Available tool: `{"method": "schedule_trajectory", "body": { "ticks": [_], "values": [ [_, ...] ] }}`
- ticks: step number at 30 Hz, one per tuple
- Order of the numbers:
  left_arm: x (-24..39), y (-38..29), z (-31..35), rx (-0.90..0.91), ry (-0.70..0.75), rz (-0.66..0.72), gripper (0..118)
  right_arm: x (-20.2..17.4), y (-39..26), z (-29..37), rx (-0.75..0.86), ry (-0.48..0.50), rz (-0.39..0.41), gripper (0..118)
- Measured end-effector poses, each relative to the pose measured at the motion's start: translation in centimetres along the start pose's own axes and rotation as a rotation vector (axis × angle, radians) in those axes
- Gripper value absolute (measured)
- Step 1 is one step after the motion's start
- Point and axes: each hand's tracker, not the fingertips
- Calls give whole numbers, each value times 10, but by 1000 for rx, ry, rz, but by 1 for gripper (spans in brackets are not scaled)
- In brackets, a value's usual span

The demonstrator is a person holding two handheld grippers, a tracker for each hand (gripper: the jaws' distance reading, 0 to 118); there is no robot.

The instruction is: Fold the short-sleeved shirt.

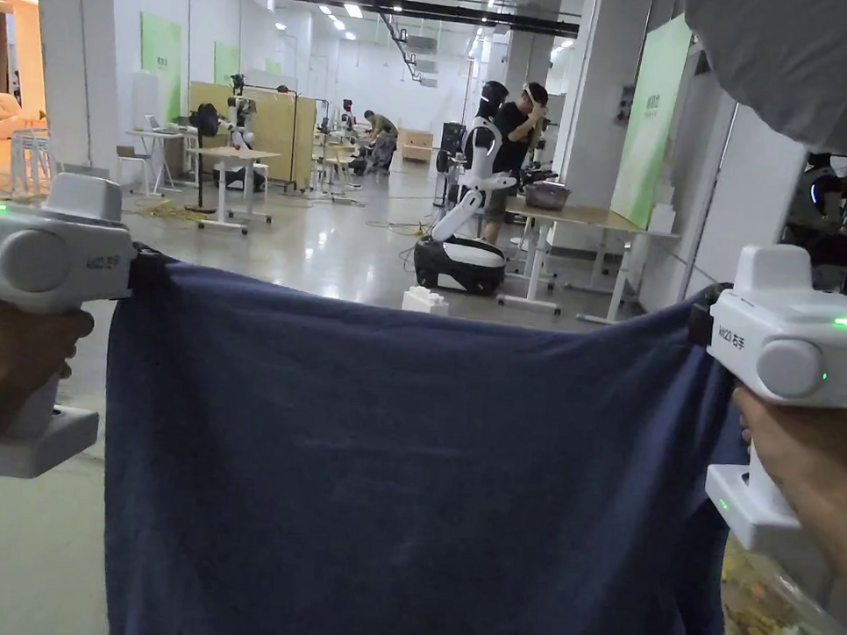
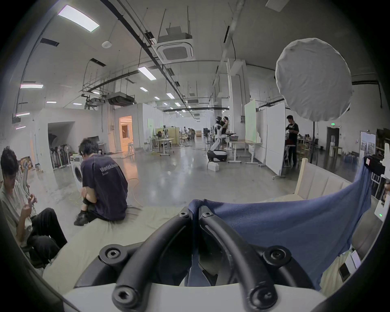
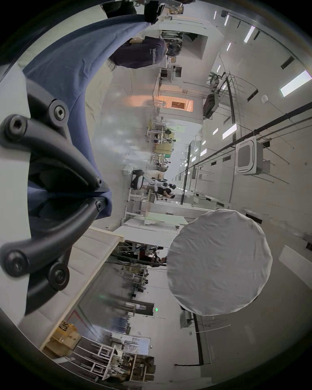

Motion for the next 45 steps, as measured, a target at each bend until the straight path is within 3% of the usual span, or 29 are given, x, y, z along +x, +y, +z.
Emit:
{"method": "schedule_trajectory", "body": {
  "ticks": [1, 2, 3, 4, 10, 11, 12, 19, 26, 30, 34, 45],
  "values": [
    [-6, 9, -10, 7, 7, 0, 4, 0, 11, -7, 15, 0, 3, 4],
    [9, -15, 16, 10, 13, -17, 4, -2, 21, -10, 16, 4, -9, 4],
    [47, 8, 62, 15, 18, -24, 4, -3, 29, -18, 17, 0, -11, 4],
    [50, 9, 63, 20, 25, -27, 4, -4, 37, -28, 20, 1, -14, 4],
    [49, 11, 62, 56, 46, -13, 4, -6, 76, -83, 32, -10, -4, 4],
    [52, 80, 35, 62, 46, -6, 4, -8, 80, -90, 41, -12, -3, 4],
    [52, 90, 31, 67, 49, -4, 4, -10, 84, -97, 44, -16, 13, 4],
    [41, 89, 11, 74, 94, -23, 4, -24, 70, -108, 68, -12, 24, 4],
    [65, 3, 23, -42, 66, 7, 4, -40, -3, -82, -29, 19, 28, 4],
    [50, -33, 17, -77, 34, 21, 4, -37, -34, -55, -59, 34, 4, 4],
    [9, -68, 1, -123, 8, 65, 4, -36, -59, -18, -67, 48, 30, 4],
    [20, -168, 110, -109, -11, 15, 4, -34, -132, 100, -100, 93, 89, 4]
  ]
}}
